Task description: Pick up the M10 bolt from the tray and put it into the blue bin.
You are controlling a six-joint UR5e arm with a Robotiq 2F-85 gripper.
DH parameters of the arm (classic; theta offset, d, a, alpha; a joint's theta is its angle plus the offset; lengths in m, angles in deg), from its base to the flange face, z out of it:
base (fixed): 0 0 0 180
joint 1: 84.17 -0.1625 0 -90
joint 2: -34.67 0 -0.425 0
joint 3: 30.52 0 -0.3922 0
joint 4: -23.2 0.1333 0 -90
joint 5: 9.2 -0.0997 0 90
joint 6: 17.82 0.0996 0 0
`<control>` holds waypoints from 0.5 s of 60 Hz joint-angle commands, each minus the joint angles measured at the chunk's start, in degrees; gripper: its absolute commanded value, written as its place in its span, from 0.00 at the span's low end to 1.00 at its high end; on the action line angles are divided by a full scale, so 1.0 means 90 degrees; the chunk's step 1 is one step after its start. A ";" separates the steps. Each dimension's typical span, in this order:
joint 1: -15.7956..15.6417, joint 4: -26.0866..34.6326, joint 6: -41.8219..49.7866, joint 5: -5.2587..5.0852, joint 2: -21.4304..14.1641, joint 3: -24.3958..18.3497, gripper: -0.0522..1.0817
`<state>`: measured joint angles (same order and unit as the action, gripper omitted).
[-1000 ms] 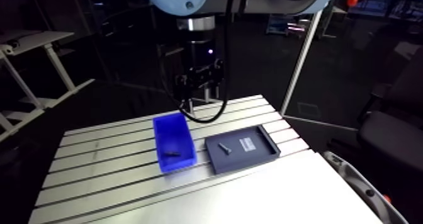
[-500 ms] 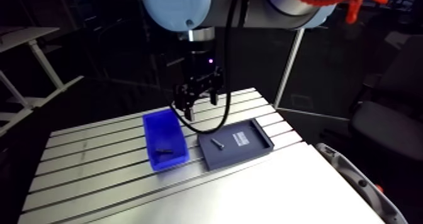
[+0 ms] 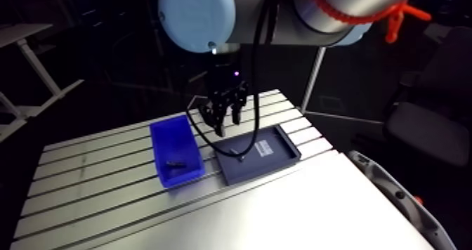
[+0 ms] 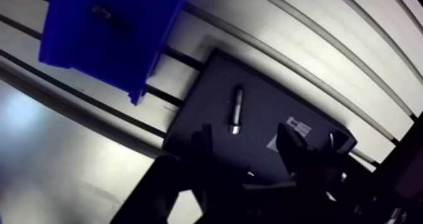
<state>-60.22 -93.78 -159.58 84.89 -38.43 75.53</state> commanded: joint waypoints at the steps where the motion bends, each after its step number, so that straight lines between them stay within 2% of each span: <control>1: 0.0189 -0.0220 -0.0007 -0.0001 0.0089 0.0125 0.46; 30: 0.0230 -0.0386 0.0032 -0.0021 0.0178 0.0358 0.51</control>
<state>-58.16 -96.96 -159.37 84.78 -36.98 78.00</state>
